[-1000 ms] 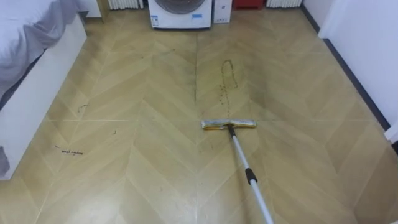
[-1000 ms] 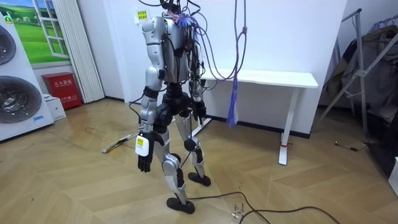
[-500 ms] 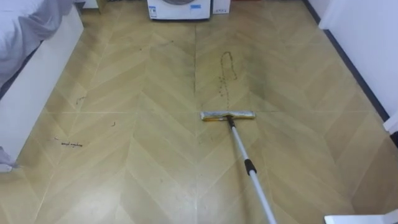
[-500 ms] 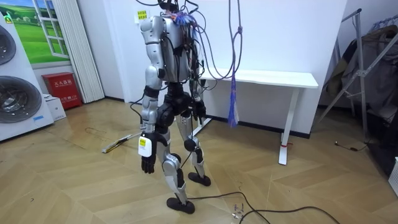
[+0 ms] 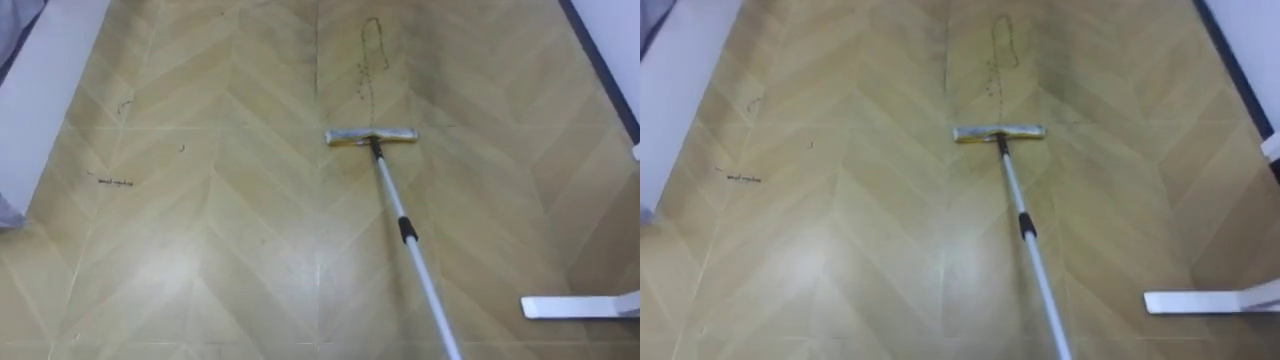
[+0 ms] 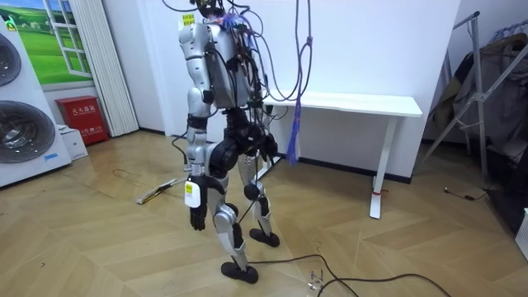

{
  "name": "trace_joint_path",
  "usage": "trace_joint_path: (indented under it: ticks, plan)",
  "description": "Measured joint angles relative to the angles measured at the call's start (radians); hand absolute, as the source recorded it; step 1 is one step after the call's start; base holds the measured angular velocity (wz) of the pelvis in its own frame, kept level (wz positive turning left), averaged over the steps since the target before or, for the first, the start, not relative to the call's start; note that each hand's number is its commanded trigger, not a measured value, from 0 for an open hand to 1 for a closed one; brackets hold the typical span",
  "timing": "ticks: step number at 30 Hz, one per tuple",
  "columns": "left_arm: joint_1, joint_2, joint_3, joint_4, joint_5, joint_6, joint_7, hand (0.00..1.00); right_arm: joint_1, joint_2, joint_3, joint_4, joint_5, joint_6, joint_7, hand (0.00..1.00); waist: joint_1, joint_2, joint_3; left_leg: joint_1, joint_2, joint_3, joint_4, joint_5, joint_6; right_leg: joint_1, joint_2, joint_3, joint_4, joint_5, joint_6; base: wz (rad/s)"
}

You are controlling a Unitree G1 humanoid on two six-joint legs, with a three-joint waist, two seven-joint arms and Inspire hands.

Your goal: Mop floor

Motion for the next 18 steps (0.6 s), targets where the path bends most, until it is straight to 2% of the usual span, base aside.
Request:
trace_joint_path:
  ticks: [5,7,9,11,13,16,17,18]
  plan:
    - [-0.027,-0.005,-0.052,-0.001,-0.005,-0.011,0.032,0.00,-0.005,0.000,0.013,0.004,0.065,-0.006,-0.053,1.00,0.000,0.019,0.0079,-0.158,-0.006,-0.008,0.106,-0.001,0.000,-0.155,-0.017,-0.011,0.121,-0.032,-0.007,0.10]
    - [-0.025,-0.008,-0.054,0.000,-0.017,-0.011,0.040,0.00,-0.001,-0.006,0.031,0.011,0.111,-0.006,-0.055,1.00,-0.001,0.023,0.0062,-0.204,-0.006,-0.008,0.136,-0.005,0.002,-0.208,-0.021,-0.016,0.165,-0.048,-0.008,0.24]
    - [-0.016,-0.010,-0.054,0.003,-0.042,-0.010,0.048,0.00,0.006,-0.016,0.041,0.011,0.148,-0.007,-0.055,1.00,0.016,0.025,0.0035,-0.254,-0.006,-0.009,0.173,-0.031,0.012,-0.275,-0.031,-0.023,0.244,-0.070,-0.013,0.11]
    - [-0.006,-0.013,-0.055,0.005,-0.045,-0.009,0.055,0.00,0.008,-0.025,0.045,0.011,0.171,-0.007,-0.054,1.00,0.021,0.028,0.0009,-0.301,-0.007,-0.019,0.217,-0.044,0.012,-0.320,-0.034,-0.025,0.297,-0.084,-0.015,0.11]
    - [0.005,-0.013,-0.056,0.005,-0.077,-0.009,0.066,0.00,0.008,-0.032,0.060,0.011,0.199,-0.010,-0.060,1.00,0.024,0.034,-0.0029,-0.340,-0.006,-0.032,0.268,-0.054,0.008,-0.352,-0.035,-0.034,0.345,-0.098,-0.025,0.14]
    - [0.011,-0.009,-0.077,0.013,-0.125,-0.009,0.074,0.00,0.008,-0.030,0.074,0.016,0.225,-0.010,-0.073,1.00,0.048,0.039,-0.0081,-0.383,-0.001,-0.058,0.337,-0.063,-0.005,-0.383,-0.035,-0.057,0.415,-0.123,-0.051,0.15]
    - [0.013,-0.004,-0.098,0.013,-0.152,-0.009,0.074,0.00,0.002,-0.029,0.075,0.025,0.231,-0.010,-0.078,1.00,0.059,0.035,-0.0103,-0.400,0.002,-0.059,0.375,-0.066,-0.012,-0.402,-0.038,-0.059,0.453,-0.145,-0.060,0.06]
    - [0.012,-0.002,-0.111,0.015,-0.182,-0.010,0.075,0.00,-0.026,-0.034,0.075,0.052,0.234,-0.015,-0.080,1.00,0.073,0.032,-0.0094,-0.439,0.016,-0.053,0.455,-0.059,-0.025,-0.426,-0.046,-0.062,0.498,-0.168,-0.073,0.00]
